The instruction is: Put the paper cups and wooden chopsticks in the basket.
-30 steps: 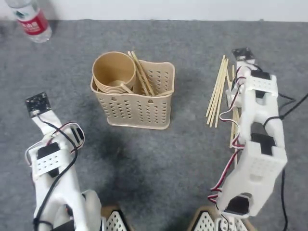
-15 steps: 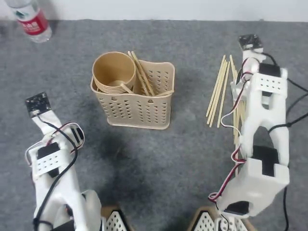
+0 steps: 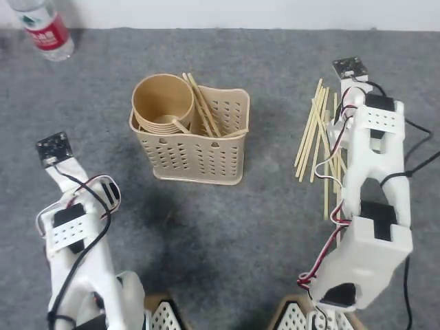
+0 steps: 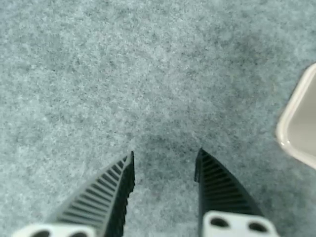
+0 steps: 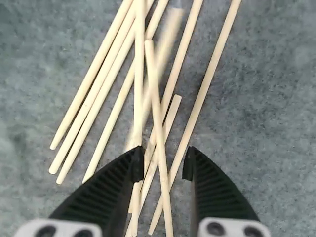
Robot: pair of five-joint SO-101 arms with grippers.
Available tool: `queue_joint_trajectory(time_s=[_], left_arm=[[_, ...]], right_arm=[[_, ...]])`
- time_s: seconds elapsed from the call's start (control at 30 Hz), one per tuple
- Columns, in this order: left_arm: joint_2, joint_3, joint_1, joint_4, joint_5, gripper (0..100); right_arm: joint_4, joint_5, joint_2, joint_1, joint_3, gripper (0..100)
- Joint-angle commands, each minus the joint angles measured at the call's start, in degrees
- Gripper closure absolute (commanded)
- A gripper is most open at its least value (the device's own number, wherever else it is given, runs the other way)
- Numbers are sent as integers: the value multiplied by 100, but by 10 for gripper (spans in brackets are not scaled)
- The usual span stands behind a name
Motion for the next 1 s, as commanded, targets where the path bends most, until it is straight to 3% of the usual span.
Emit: queue_joint_trajectory(time_s=[0.0,0.23,0.6,0.87,0.97], left_arm=[[-35,-31,44,-105,44,808],[-35,-31,44,-105,44,808],[-35,-31,44,-114,44,808],[-35,-31,44,-114,44,808],[-35,-31,44,-114,44,808]], right_arm=[[-233,176,-4,84,-334,868],[-488,325,778,66,-826,872],[356,316,2369,488,-3059,872],[444,343,3301,479,-3745,875],[462,352,3565,470,-3982,949]])
